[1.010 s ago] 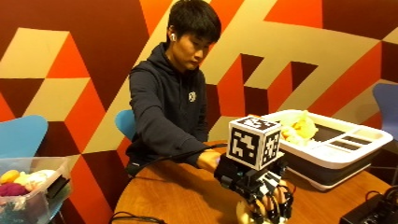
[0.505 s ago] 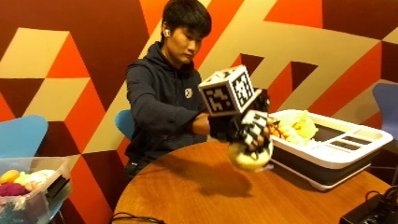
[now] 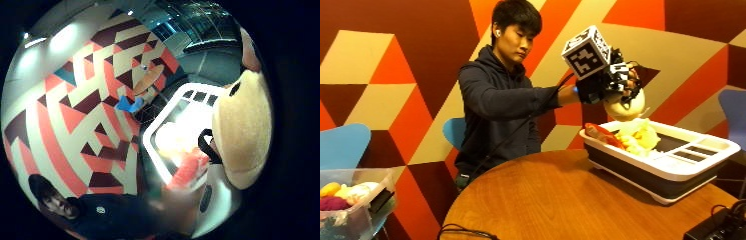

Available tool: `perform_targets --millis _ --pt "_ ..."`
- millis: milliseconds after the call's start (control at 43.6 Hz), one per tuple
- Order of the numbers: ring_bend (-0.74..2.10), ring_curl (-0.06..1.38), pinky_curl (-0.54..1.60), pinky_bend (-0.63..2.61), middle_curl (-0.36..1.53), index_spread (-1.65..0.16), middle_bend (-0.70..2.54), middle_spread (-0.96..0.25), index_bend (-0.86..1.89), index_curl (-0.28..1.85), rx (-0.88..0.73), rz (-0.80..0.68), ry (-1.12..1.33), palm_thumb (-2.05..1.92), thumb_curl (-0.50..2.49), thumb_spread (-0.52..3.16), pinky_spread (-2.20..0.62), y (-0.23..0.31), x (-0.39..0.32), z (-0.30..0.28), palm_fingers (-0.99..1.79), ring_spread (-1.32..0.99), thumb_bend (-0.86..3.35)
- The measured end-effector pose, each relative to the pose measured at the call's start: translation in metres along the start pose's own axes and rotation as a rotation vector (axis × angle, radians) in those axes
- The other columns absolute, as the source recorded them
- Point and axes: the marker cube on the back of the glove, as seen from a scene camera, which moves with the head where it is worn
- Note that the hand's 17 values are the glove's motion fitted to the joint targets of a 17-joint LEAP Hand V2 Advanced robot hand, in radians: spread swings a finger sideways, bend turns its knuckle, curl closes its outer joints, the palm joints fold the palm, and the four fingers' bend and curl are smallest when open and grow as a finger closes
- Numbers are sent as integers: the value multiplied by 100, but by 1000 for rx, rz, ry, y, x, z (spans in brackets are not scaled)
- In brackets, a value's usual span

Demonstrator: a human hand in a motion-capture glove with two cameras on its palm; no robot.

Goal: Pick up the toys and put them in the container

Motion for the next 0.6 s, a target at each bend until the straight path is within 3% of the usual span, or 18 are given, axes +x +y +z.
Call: perform_targets --millis 138,184,207,252,390,597 --pt "128 68 66 121 77 -51 92 -26 50 108 -168 12 12 72 78 27 -35 -1 -9 32 31 -42 15" --pt "116 66 67 116 73 -48 81 -22 43 104 -228 -1 8 64 76 48 -26 1 -11 39 -5 -36 12" --pt "99 63 68 118 69 -46 69 -18 39 101 -243 -9 4 58 73 55 -22 1 -12 39 -39 -30 8" --pt "82 58 63 113 64 -45 59 -14 34 95 -246 -22 -1 50 69 67 -16 2 -12 35 -49 -25 3" --pt "53 44 53 98 54 -41 39 -7 22 83 -196 -37 -11 40 60 92 -6 6 -12 4 -32 -14 -2" --pt "34 36 45 79 49 -37 28 -3 19 75 -142 -28 19 38 51 117 2 22 1 -41 -11 -7 0"
